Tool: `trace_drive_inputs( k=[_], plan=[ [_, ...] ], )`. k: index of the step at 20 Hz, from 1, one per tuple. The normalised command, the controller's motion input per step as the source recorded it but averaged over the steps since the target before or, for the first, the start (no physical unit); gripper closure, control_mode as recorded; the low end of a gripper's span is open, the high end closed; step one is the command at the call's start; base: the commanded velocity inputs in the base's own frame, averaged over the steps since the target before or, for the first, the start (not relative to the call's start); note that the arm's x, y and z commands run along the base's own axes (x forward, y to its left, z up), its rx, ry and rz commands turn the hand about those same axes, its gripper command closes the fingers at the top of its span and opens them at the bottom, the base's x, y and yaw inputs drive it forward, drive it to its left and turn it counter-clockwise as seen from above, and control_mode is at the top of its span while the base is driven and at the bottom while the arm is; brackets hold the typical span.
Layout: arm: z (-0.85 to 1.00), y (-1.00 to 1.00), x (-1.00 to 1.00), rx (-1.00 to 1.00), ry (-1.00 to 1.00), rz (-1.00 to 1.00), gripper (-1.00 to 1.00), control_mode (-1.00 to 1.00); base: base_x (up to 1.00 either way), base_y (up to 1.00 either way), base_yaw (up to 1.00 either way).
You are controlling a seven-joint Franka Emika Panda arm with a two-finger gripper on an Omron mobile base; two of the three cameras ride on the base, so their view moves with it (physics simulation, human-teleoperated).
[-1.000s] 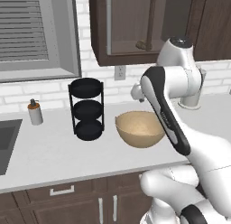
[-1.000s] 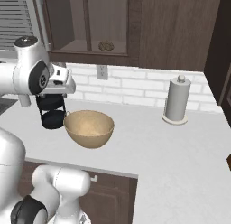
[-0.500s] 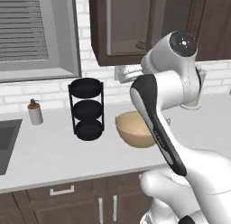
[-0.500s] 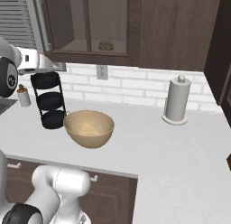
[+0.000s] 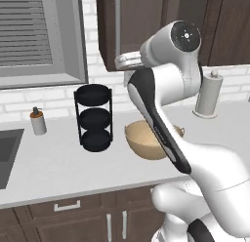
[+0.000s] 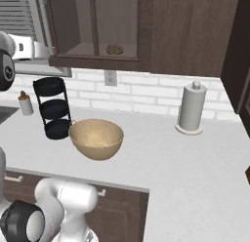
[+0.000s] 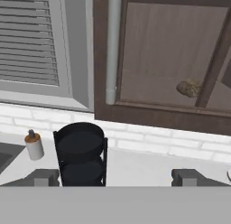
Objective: Open the cabinet, pick up the bread from the cabinet and place it in the basket. Then move the basket to the dining counter.
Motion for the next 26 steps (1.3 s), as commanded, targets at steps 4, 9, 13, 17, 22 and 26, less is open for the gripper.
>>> trace_drive_inputs(
  k=[4, 9, 13, 17, 22, 26],
  plan=[
    [0.36, 0.02, 0.44, 0.0, 0.0, 0.0, -1.0, -1.0, 0.0, 0.0, 0.0],
    [0.13, 0.01, 0.41, 0.0, 0.01, 0.0, -1.0, -1.0, 0.0, 0.0, 0.0],
    [0.0, 0.04, 0.53, 0.0, 0.0, 0.0, -1.0, -1.0, 0.0, 0.0, 0.0],
    [0.0, 0.23, 0.46, 0.0, 0.0, 0.0, -1.0, -1.0, 0.0, 0.0, 0.0],
    [0.0, 0.34, 0.47, -0.01, 0.0, 0.0, -1.0, -1.0, 0.0, 0.0, 0.0],
    [0.0, -0.01, 0.4, 0.0, 0.0, 0.0, -1.0, -1.0, 0.0, 0.0, 0.0]
  ],
)
